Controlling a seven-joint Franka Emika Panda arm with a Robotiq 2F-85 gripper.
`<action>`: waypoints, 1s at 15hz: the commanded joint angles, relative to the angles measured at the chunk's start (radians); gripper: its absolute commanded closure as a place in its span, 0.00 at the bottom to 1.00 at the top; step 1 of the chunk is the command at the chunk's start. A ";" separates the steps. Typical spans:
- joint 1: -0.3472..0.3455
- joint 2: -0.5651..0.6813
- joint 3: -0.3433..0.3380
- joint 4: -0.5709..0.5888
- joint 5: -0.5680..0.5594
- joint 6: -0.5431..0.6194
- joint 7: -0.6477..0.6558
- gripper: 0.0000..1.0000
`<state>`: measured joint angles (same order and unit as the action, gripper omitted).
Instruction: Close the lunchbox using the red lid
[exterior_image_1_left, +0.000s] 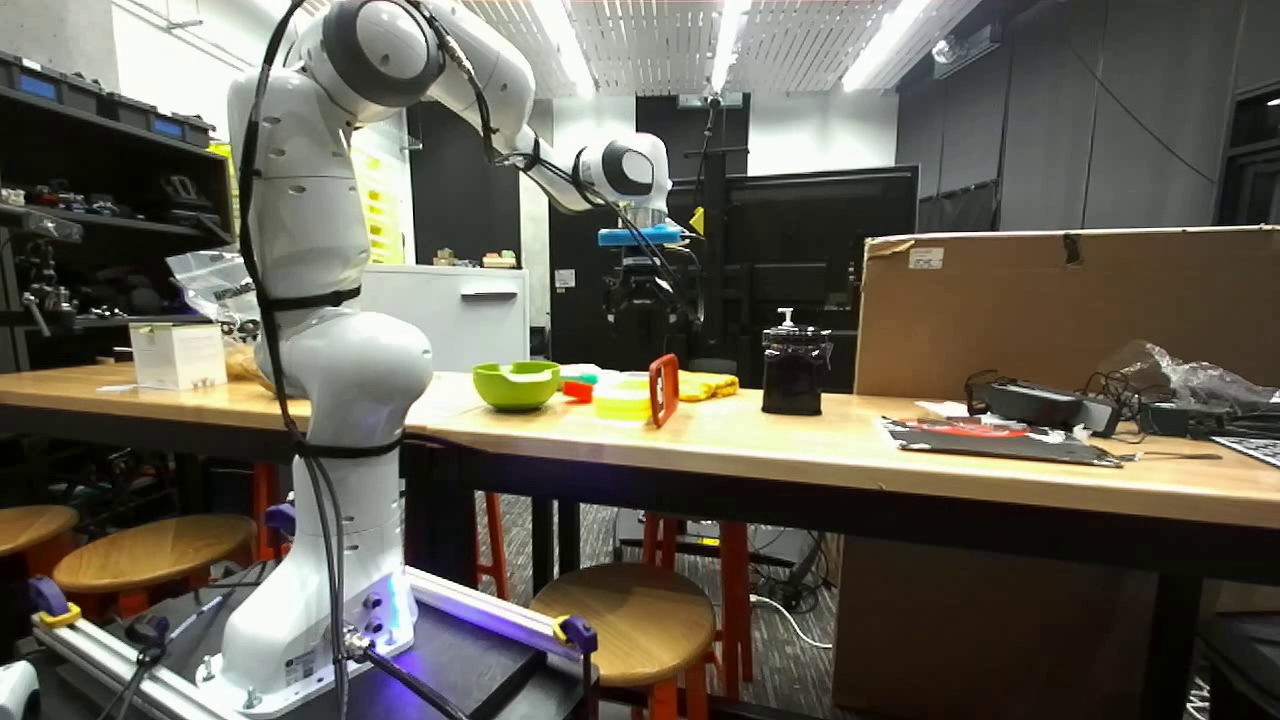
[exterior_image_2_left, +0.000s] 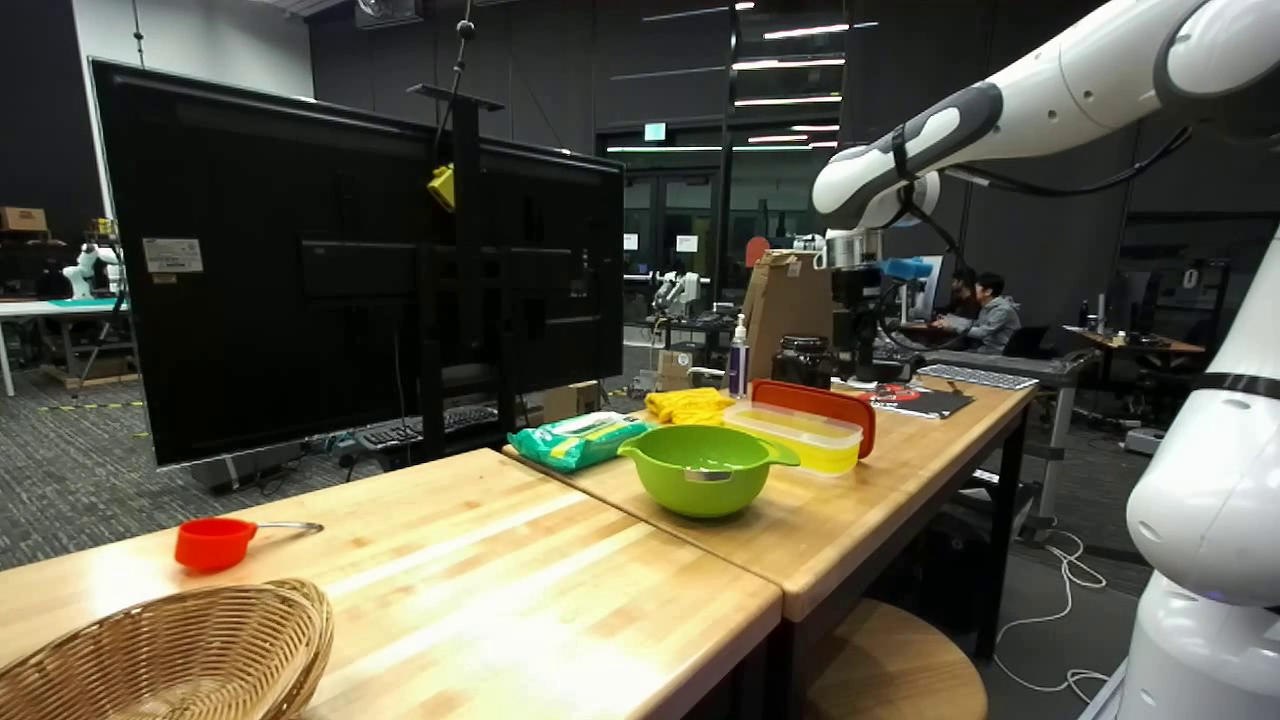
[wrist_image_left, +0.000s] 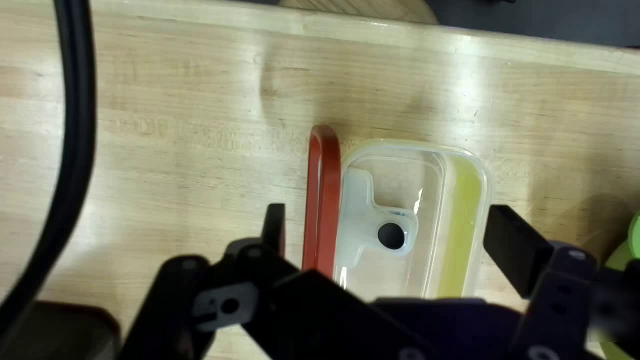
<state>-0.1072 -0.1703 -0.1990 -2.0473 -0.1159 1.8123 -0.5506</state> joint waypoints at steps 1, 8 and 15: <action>-0.006 0.038 -0.016 0.039 0.037 0.020 -0.097 0.00; -0.029 0.138 -0.021 0.099 0.104 0.075 -0.173 0.00; -0.062 0.248 -0.008 0.175 0.149 0.107 -0.203 0.00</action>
<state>-0.1452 0.0295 -0.2176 -1.9258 0.0020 1.9163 -0.7175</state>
